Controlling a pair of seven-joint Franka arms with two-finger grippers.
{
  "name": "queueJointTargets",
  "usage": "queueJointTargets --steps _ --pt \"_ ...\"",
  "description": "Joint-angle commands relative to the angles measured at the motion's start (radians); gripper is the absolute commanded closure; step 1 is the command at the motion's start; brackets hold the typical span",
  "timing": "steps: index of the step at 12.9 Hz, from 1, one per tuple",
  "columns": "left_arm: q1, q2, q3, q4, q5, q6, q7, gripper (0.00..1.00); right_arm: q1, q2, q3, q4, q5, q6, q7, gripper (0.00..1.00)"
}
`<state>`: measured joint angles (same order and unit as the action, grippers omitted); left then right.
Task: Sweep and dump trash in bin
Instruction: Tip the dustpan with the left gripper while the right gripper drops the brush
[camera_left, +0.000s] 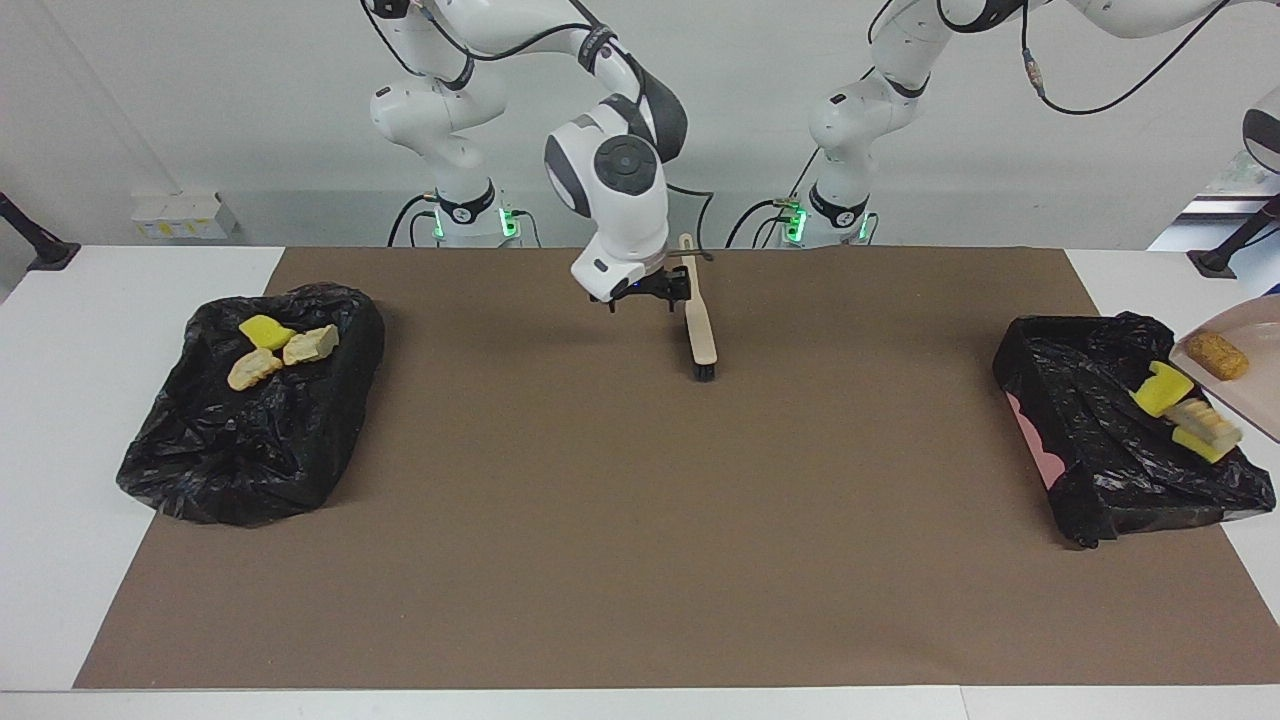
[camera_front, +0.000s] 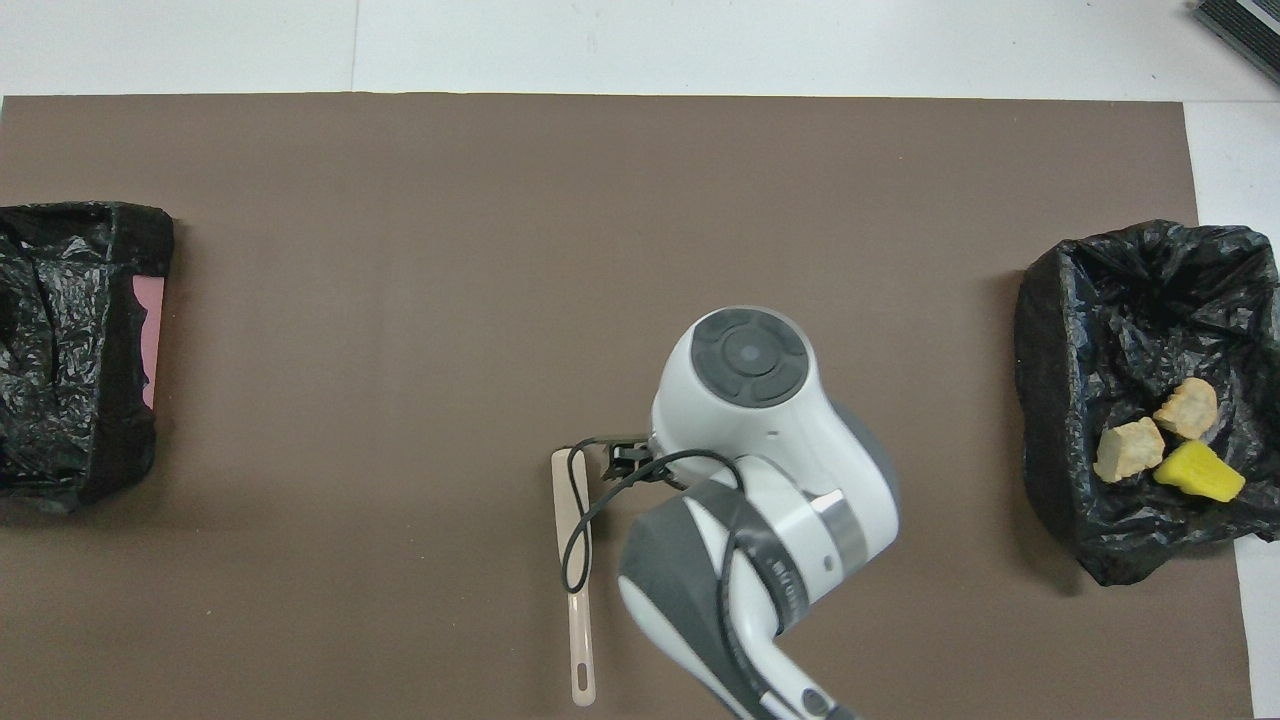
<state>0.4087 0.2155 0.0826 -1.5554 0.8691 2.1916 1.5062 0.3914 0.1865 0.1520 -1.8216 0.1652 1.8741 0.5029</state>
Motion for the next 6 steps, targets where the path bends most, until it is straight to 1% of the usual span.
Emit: queueJointTargets --steps 1,2,4,6 --pt "-0.065 -0.024 0.009 0.015 0.105 -0.059 -0.023 1.0 -0.087 -0.004 0.009 0.044 -0.016 -0.032 -0.166 0.0" --pt "-0.08 -0.028 0.009 0.017 0.111 -0.082 -0.023 1.0 -0.121 -0.004 0.003 0.05 -0.029 -0.036 -0.229 0.0" --pt "-0.131 -0.047 0.009 0.018 0.123 -0.157 -0.023 1.0 -0.187 -0.004 0.001 0.077 -0.099 -0.041 -0.318 0.0" --pt "-0.172 -0.076 0.0 0.011 0.111 -0.232 -0.046 1.0 -0.229 -0.005 0.001 0.093 -0.163 -0.052 -0.357 0.0"
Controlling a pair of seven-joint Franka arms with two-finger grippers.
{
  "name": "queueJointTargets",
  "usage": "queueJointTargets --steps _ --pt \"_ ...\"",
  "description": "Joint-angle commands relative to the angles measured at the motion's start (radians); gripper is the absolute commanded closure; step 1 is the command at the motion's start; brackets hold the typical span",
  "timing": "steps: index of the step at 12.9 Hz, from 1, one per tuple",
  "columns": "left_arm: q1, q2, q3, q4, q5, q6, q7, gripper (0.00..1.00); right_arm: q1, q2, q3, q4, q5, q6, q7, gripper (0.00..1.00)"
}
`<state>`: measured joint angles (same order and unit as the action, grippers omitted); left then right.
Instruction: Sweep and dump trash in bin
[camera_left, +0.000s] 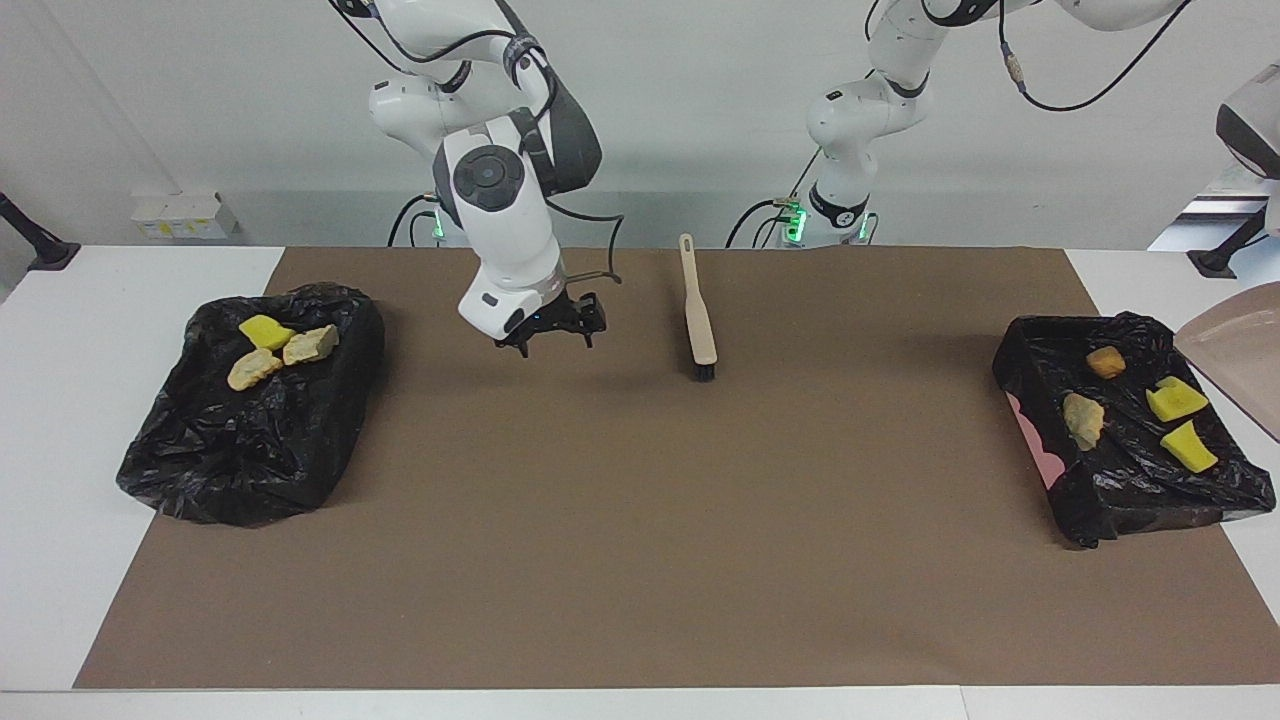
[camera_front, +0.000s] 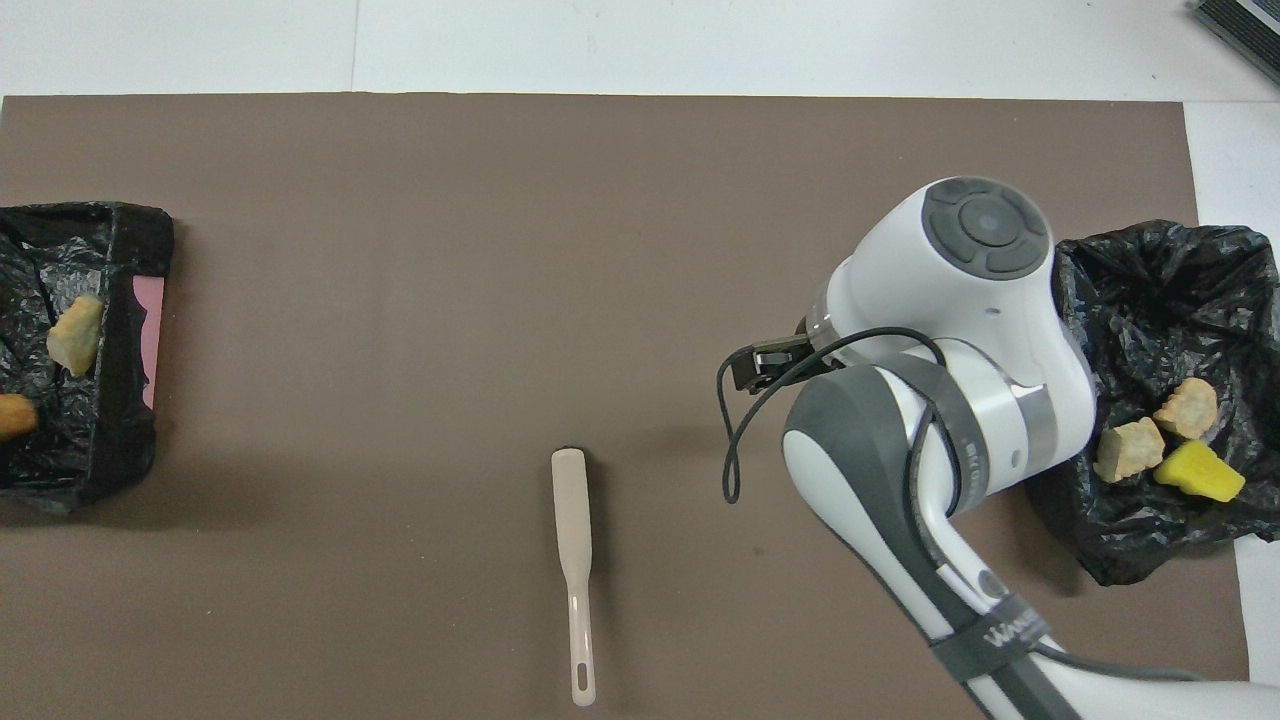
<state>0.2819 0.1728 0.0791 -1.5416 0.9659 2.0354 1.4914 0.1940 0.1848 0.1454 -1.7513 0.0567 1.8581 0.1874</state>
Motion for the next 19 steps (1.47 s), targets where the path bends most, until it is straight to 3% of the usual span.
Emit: queueJointTargets --steps 1,7,11,16,19 --pt "-0.078 -0.036 0.001 -0.006 0.01 -0.14 -0.081 1.0 -0.045 -0.004 0.006 0.033 -0.078 -0.039 -0.049 0.0" --pt "-0.213 -0.064 -0.001 -0.034 -0.372 -0.375 -0.411 1.0 -0.182 -0.062 0.009 0.053 -0.075 -0.065 -0.074 0.0" --pt "-0.306 -0.107 -0.001 -0.101 -0.6 -0.389 -0.682 1.0 -0.211 -0.085 0.005 0.058 -0.087 -0.089 -0.074 0.0" --pt "-0.483 -0.09 -0.001 -0.127 -0.798 -0.376 -1.145 1.0 -0.286 -0.111 -0.001 0.104 -0.087 -0.155 -0.179 0.0" --pt "-0.561 -0.066 -0.001 -0.118 -0.897 -0.319 -1.334 1.0 -0.245 -0.114 -0.09 0.153 -0.089 -0.21 -0.222 0.0"
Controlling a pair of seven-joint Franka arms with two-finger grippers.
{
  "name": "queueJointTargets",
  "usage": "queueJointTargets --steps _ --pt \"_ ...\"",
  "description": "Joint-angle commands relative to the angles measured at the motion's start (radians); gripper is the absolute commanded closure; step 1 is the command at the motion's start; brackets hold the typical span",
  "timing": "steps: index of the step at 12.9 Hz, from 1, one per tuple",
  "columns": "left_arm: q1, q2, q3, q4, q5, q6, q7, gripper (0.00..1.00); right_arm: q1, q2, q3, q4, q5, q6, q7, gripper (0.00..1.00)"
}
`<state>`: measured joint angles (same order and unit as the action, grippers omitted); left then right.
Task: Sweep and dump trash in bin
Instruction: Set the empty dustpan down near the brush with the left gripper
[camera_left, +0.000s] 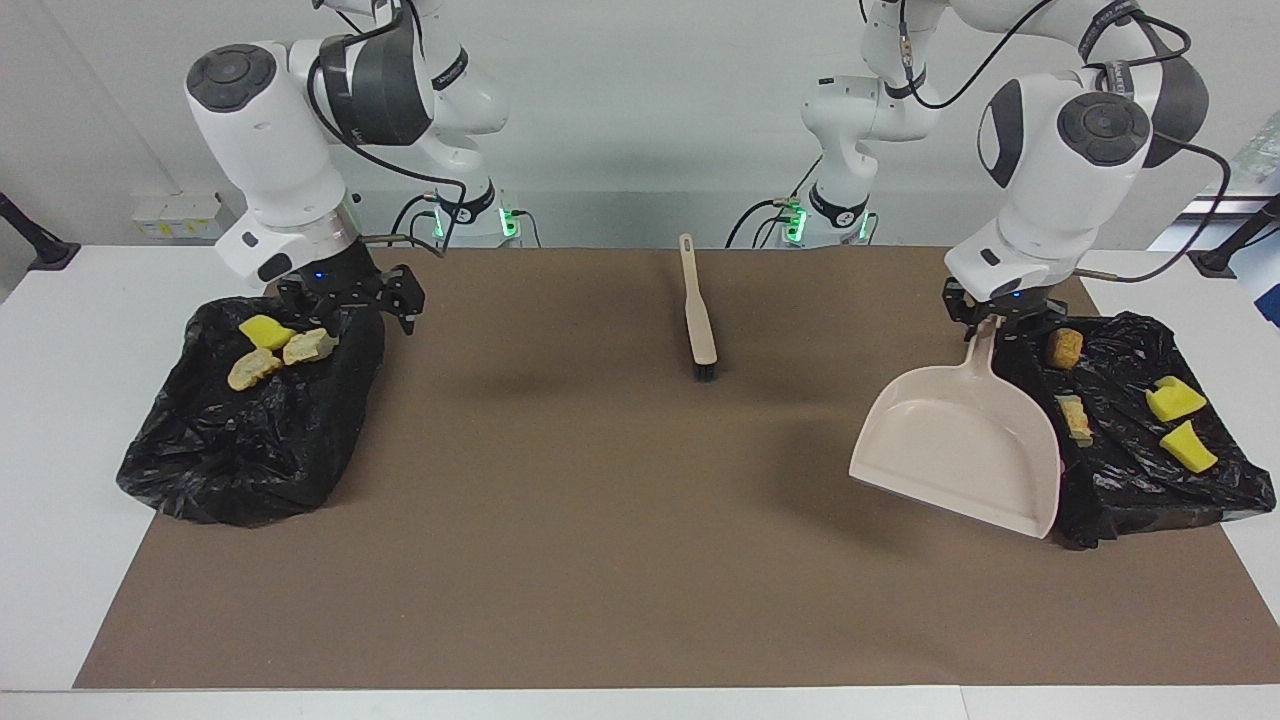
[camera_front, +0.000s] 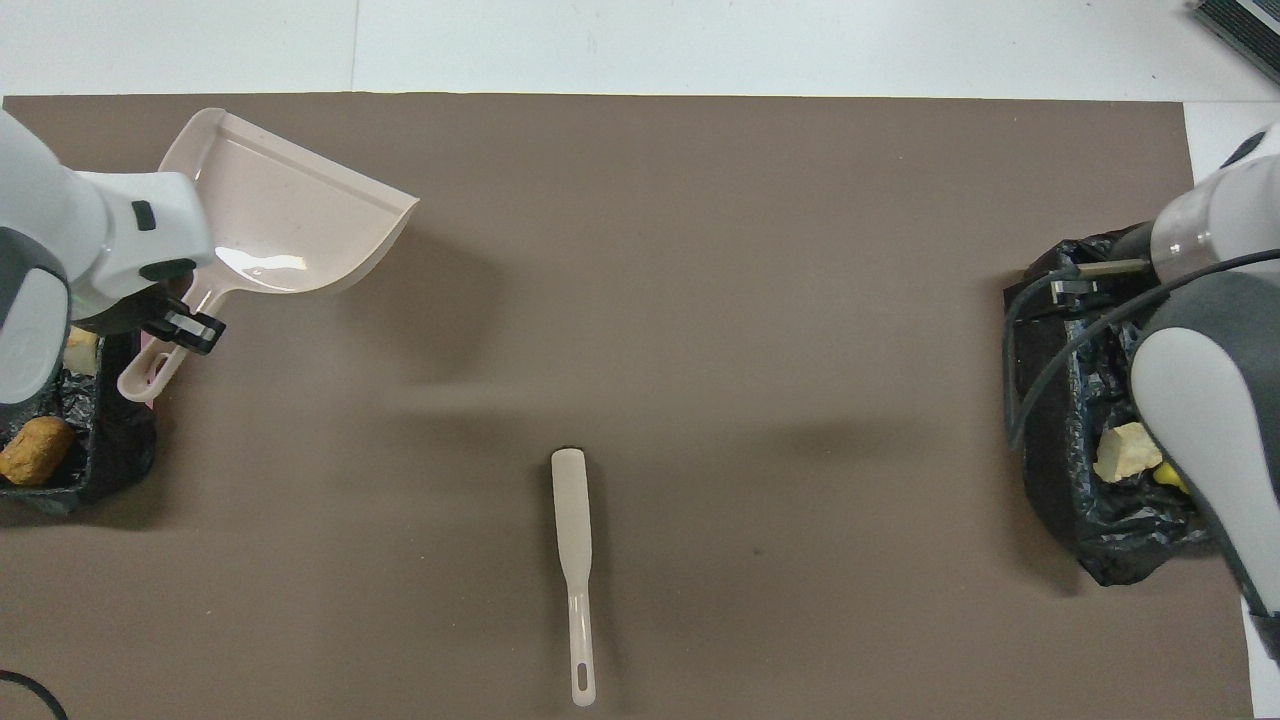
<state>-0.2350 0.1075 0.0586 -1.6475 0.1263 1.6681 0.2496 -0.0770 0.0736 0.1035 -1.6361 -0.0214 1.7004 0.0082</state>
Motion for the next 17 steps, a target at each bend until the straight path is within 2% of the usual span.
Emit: queueJointTargets --steps 1,2,3,5,7,10,17 --pt "-0.085 0.01 0.02 -0.009 -0.077 0.062 -0.152 1.0 0.07 -0.018 -0.117 0.039 -0.009 -0.07 -0.083 0.0" --pt "-0.107 0.012 0.02 -0.003 -0.08 0.076 -0.206 1.0 0.124 -0.027 -0.198 0.039 0.004 -0.073 -0.117 0.0" --pt "-0.134 0.02 0.02 0.003 -0.103 0.097 -0.246 1.0 0.143 -0.049 -0.232 0.033 0.011 -0.084 -0.119 0.0" --pt "-0.193 0.073 0.02 0.032 -0.126 0.11 -0.378 1.0 0.144 -0.09 -0.232 0.012 0.011 -0.136 -0.105 0.0" --pt "-0.26 0.214 0.018 0.156 -0.128 0.111 -0.53 1.0 0.145 -0.112 -0.232 -0.014 0.023 -0.128 -0.096 0.0" --pt "-0.311 0.308 0.018 0.175 -0.197 0.263 -0.665 1.0 0.145 -0.101 -0.232 0.001 0.035 -0.128 -0.089 0.0" --pt "-0.323 0.305 0.017 0.054 -0.217 0.366 -0.661 1.0 0.145 -0.101 -0.232 0.001 0.035 -0.131 -0.09 0.0"
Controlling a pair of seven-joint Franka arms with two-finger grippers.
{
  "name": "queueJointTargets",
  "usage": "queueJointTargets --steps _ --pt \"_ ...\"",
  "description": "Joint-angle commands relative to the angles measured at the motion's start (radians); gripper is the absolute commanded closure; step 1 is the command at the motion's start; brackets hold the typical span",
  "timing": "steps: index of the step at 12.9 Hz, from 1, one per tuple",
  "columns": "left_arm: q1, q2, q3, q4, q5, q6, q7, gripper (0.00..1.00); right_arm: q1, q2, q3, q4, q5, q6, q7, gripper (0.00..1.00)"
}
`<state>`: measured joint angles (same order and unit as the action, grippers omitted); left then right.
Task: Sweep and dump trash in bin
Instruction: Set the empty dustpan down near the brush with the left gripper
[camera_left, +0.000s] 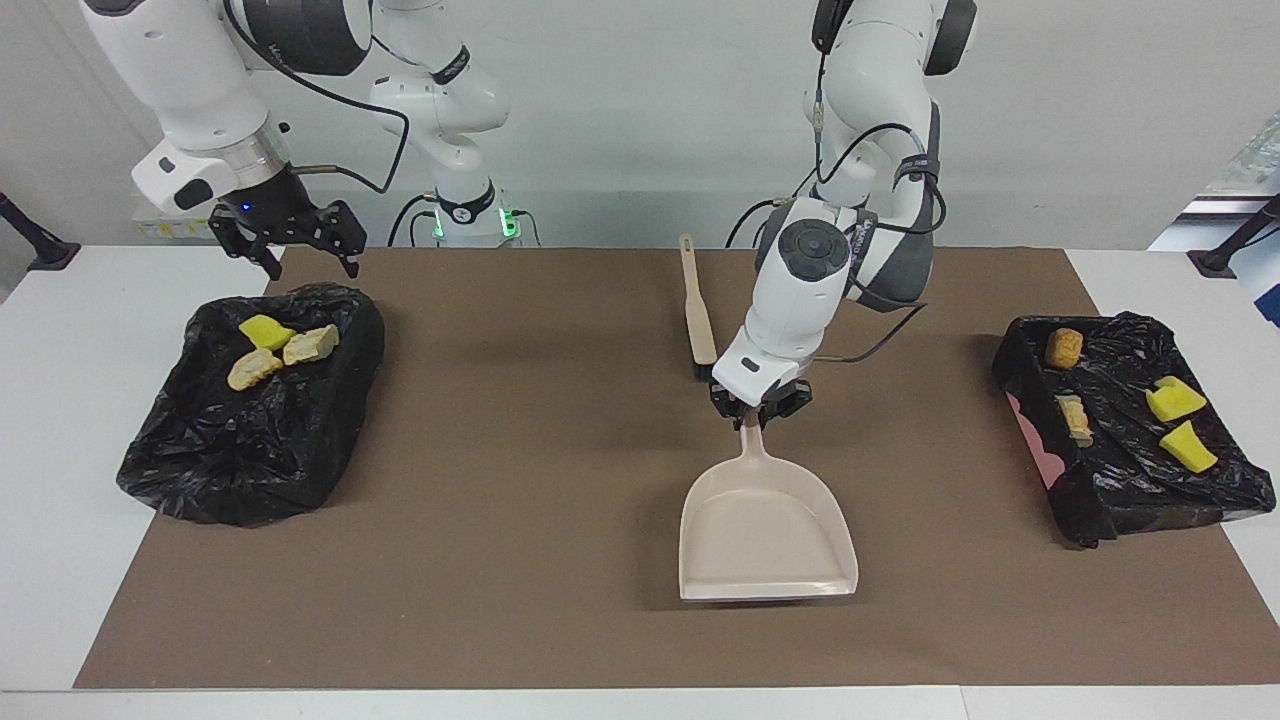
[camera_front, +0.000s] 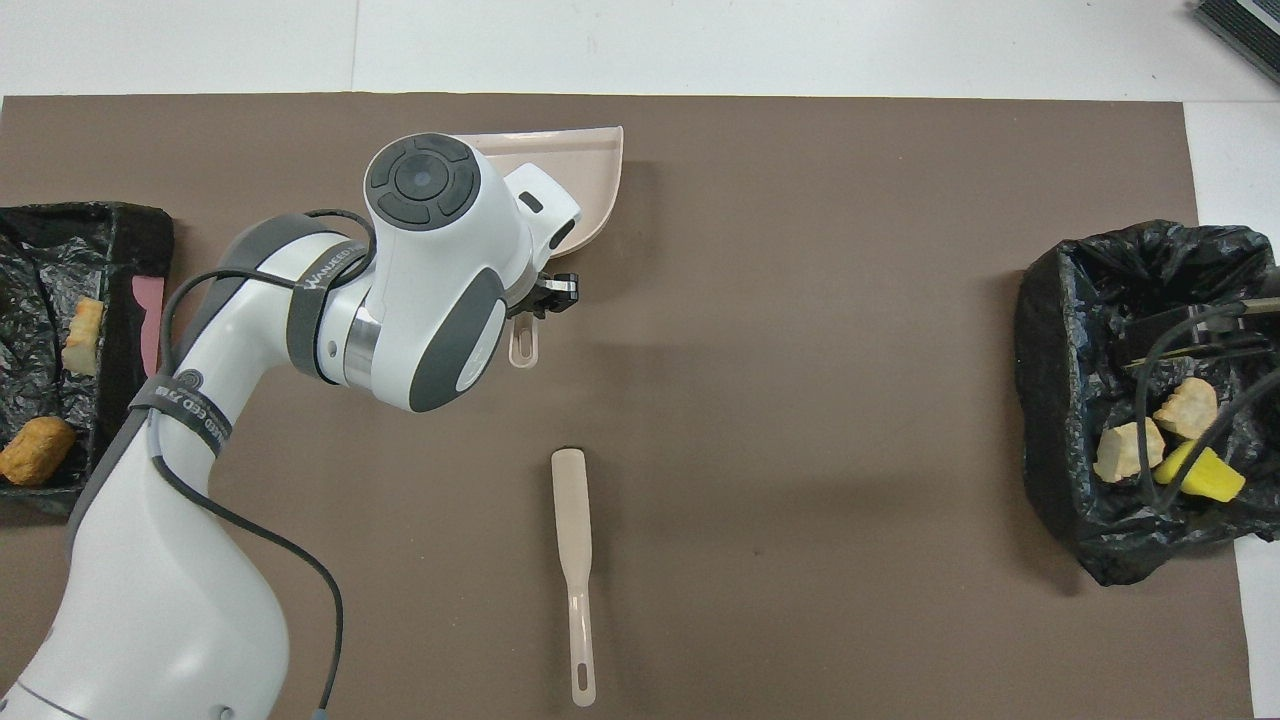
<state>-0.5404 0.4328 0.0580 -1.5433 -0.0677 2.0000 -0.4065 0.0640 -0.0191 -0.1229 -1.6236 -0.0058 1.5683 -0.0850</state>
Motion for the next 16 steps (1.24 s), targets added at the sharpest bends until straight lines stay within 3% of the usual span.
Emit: queueJointTargets --steps 1,4,5,6,8,12,16 --pt "-0.024 -0.014 0.017 -0.061 -0.023 0.043 -0.005 1.0 0.003 -0.009 -0.006 -0.012 0.02 0.001 0.004 0.0" --pt "-0.046 0.018 0.017 -0.066 -0.023 0.076 -0.006 0.97 0.003 -0.009 -0.006 -0.012 0.02 0.001 0.004 0.0" --pt "-0.049 0.017 0.017 -0.075 -0.023 0.068 -0.009 0.7 0.003 -0.009 -0.006 -0.012 0.02 0.001 0.004 0.0" --pt "-0.049 0.015 0.017 -0.075 -0.023 0.056 -0.009 0.37 0.003 -0.009 -0.006 -0.012 0.02 0.001 0.004 0.0" --pt "-0.049 0.015 0.019 -0.075 -0.011 0.068 0.003 0.0 0.003 -0.009 -0.006 -0.012 0.02 0.001 0.004 0.0" --pt "-0.009 -0.031 0.032 -0.069 -0.009 0.054 0.032 0.0 0.003 -0.009 -0.006 -0.012 0.02 0.001 0.004 0.0" --pt "0.066 -0.194 0.071 -0.067 0.063 -0.038 0.145 0.0 0.003 -0.009 -0.006 -0.012 0.02 0.001 0.004 0.0"
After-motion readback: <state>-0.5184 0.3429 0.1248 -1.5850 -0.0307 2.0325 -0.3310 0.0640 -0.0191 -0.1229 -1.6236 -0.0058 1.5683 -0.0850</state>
